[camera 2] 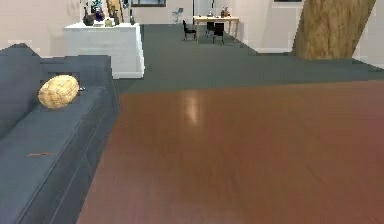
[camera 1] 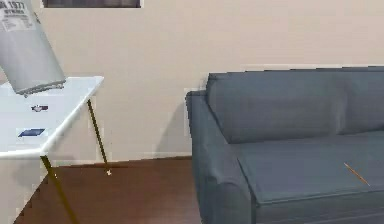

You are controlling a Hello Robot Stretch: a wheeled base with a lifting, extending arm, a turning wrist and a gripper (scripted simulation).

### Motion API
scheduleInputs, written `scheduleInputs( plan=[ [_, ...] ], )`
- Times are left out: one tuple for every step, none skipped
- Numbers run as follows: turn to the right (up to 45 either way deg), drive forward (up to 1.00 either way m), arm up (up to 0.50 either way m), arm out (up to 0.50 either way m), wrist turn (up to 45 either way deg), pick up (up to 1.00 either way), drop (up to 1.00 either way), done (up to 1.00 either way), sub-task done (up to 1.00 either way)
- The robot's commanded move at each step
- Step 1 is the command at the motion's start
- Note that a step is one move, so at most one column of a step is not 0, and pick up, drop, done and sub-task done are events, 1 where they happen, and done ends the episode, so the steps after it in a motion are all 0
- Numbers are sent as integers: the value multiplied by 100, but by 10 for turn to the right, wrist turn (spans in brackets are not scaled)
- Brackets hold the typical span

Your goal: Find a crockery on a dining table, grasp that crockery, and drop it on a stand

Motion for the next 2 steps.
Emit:
scheduleInputs(
  plan=[
    [-180, 0, 0, 0, 0, 0, 0, 0, 0],
    [0, 100, 0, 0, 0, 0, 0, 0, 0]
  ],
)
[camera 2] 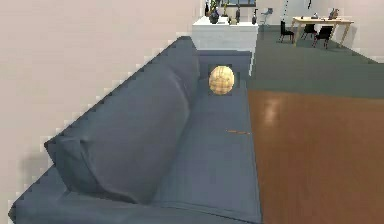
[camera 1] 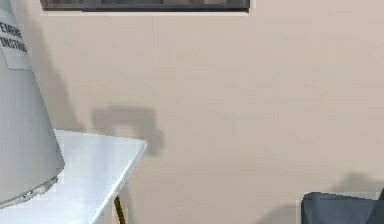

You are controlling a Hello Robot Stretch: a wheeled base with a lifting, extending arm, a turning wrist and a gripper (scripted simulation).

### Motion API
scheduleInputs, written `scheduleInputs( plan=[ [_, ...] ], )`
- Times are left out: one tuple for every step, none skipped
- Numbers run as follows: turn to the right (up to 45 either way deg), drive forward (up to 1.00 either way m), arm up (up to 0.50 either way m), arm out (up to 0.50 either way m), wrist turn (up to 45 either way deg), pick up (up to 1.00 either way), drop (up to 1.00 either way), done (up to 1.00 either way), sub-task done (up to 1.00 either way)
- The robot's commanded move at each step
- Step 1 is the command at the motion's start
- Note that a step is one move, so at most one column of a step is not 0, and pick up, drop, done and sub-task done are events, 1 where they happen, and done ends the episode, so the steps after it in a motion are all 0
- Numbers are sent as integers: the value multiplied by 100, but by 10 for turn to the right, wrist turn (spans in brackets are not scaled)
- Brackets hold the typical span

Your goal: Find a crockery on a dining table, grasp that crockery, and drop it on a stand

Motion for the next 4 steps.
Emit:
scheduleInputs(
  plan=[
    [-30, 0, 0, 0, 0, 0, 0, 0, 0],
    [0, 35, 0, 0, 0, 0, 0, 0, 0],
    [-450, 0, 0, 0, 0, 0, 0, 0, 0],
    [-450, 0, 0, 0, 0, 0, 0, 0, 0]
  ],
)
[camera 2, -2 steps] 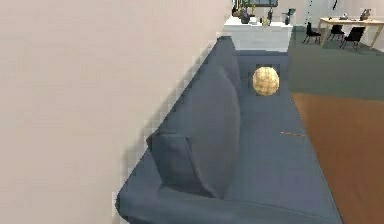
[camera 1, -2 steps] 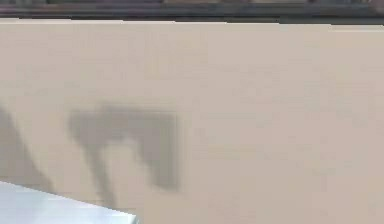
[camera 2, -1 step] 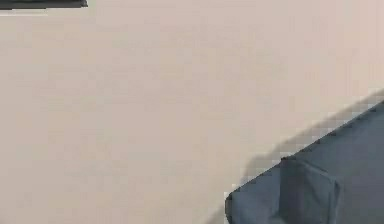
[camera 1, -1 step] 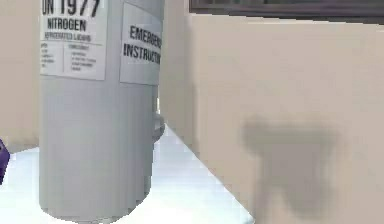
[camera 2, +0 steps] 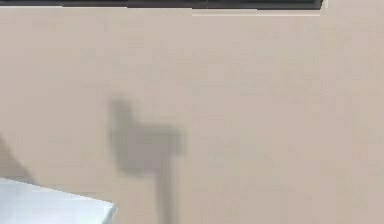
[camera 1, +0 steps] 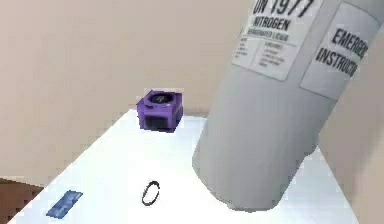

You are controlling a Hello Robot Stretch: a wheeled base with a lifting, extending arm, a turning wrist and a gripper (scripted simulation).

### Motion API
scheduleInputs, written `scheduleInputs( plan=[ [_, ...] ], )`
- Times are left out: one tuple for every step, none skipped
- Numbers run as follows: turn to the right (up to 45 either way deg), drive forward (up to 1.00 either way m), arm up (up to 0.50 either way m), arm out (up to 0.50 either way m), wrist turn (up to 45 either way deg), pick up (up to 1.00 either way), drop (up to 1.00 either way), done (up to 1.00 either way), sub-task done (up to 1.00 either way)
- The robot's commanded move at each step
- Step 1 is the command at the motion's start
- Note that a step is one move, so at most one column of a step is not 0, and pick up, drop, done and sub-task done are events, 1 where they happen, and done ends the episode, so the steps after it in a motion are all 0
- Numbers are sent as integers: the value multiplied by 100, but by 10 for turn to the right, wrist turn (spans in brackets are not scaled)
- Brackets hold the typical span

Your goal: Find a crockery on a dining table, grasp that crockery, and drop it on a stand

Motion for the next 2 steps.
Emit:
scheduleInputs(
  plan=[
    [-450, 0, 0, 0, 0, 0, 0, 0, 0],
    [-120, 0, 0, 0, 0, 0, 0, 0, 0]
  ],
)
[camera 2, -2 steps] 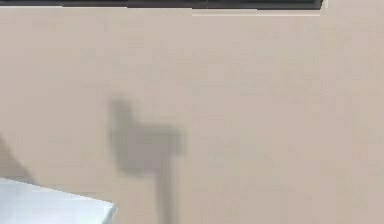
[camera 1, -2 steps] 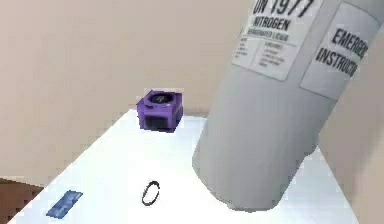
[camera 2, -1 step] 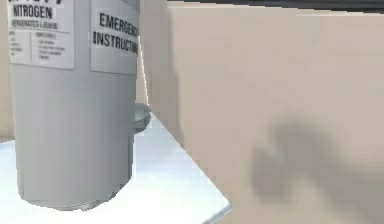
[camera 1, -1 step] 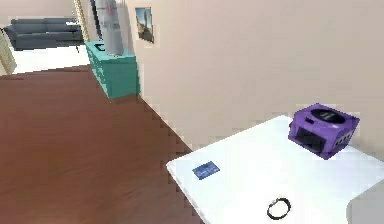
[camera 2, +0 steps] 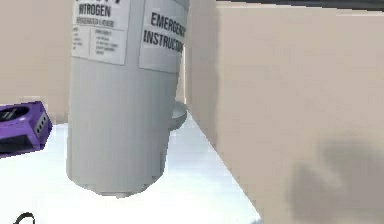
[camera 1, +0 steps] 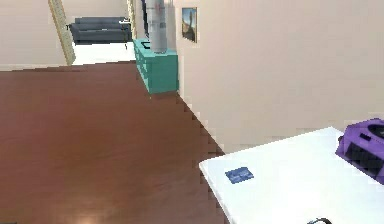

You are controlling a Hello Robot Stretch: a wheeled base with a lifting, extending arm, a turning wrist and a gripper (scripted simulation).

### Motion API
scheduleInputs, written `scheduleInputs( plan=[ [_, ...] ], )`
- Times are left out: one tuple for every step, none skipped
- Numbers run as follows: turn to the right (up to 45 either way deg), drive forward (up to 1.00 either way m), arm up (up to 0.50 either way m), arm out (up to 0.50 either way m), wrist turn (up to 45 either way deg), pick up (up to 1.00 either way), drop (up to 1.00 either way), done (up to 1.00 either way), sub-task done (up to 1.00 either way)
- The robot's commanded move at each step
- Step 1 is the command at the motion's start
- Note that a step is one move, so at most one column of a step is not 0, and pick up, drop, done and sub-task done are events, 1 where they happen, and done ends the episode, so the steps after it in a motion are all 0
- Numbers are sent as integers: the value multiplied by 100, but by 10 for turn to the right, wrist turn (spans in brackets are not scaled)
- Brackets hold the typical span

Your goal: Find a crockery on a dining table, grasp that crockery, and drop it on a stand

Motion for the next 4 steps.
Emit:
scheduleInputs(
  plan=[
    [0, 0, 50, 0, 0, 0, 0, 0, 0],
    [0, 0, 38, 0, 0, 0, 0, 0, 0],
    [0, 0, 0, 38, 0, 0, 0, 0, 0],
    [0, 0, 0, 0, 450, 0, 0, 0, 0]
  ],
)
